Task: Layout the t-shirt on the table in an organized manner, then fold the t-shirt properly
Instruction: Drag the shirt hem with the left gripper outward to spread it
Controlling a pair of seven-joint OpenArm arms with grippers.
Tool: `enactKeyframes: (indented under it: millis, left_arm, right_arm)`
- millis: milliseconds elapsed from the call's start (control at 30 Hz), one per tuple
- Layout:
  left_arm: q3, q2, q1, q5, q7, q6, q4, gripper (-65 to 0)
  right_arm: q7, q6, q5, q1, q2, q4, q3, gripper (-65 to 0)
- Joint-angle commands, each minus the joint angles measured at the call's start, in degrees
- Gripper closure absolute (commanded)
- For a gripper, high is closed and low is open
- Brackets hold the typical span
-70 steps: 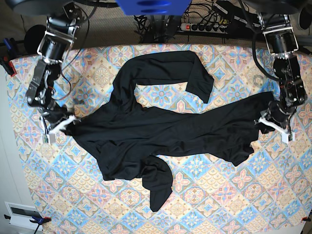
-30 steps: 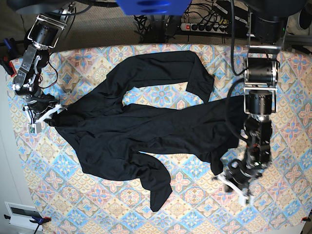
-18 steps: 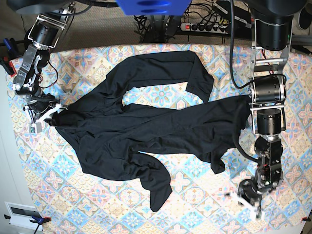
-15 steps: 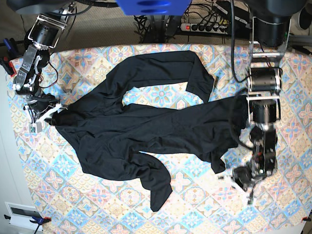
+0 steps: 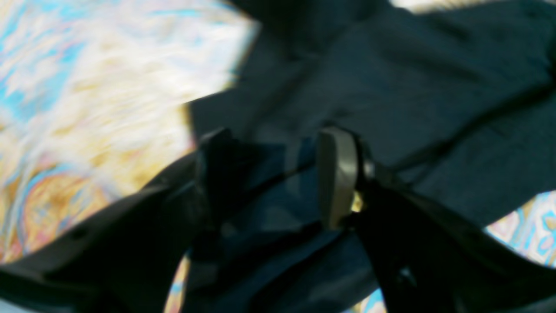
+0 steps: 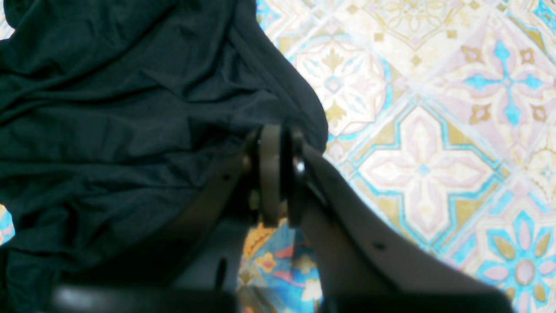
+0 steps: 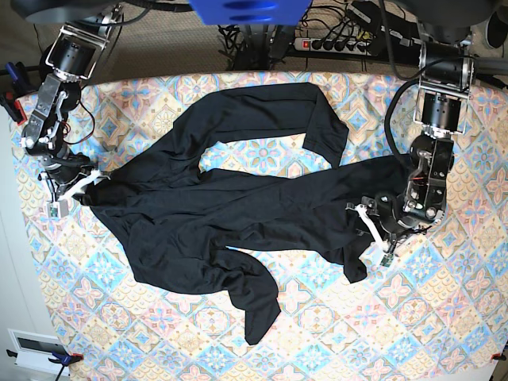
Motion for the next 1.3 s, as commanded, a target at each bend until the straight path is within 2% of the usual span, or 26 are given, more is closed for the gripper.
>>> enactKeyframes:
  millis: [0, 267, 400, 500, 667, 867, 1067, 1133, 1267]
  left_arm:
    - [-0.2, -1.0, -0.98, -0.03, -1.48, 0.11, 0.52, -31.8]
    - [0.15, 0.85, -0.98, 1.2, -4.56, 0.19, -5.46, -31.8]
    - [2.35, 1.73, -0.98, 4.81, -7.11, 0.19, -7.92, -30.9]
    - [4.2, 2.34, -1.15, 7.97, -10.89, 0.19, -9.86, -23.5]
    - [4.02, 3.4, -1.5, 12.02, -16.6, 0.46, -11.79, -0.3]
    - [3.49, 2.96, -5.99, 11.58, -16.87, 0.46, -11.7, 0.0]
    - [-6.09, 3.04, -7.48, 11.58, -15.37, 0.11, -6.95, 0.0]
    - [-7.85, 3.04, -7.48, 11.58, -13.17, 0.02, -3.53, 0.0]
    - [-9.25, 3.13, -9.42, 11.58, -12.38, 0.02, 0.34, 0.0]
  right_arm:
    - [1.29, 0.24, 0.83, 0.99, 1.1, 0.9, 0.29, 0.0]
    - [1.29, 0.24, 1.0, 0.81, 1.1, 0.9, 0.29, 0.0]
    - [1.29, 0.24, 1.09, 0.73, 1.01, 0.99, 0.29, 0.0]
    - [1.29, 0.24, 1.09, 0.73, 1.01, 0.99, 0.29, 0.0]
    - [1.29, 0.24, 1.09, 0.73, 1.01, 0.99, 0.29, 0.0]
    - [1.29, 0.24, 1.0, 0.73, 1.01, 0.99, 0.29, 0.0]
    - [1.29, 0.24, 0.83, 0.99, 1.01, 0.99, 0.29, 0.0]
    - [1.29, 0.24, 0.83, 0.99, 1.01, 0.9, 0.29, 0.0]
    - [1.29, 0.24, 0.83, 0.99, 1.01, 0.9, 0.29, 0.0]
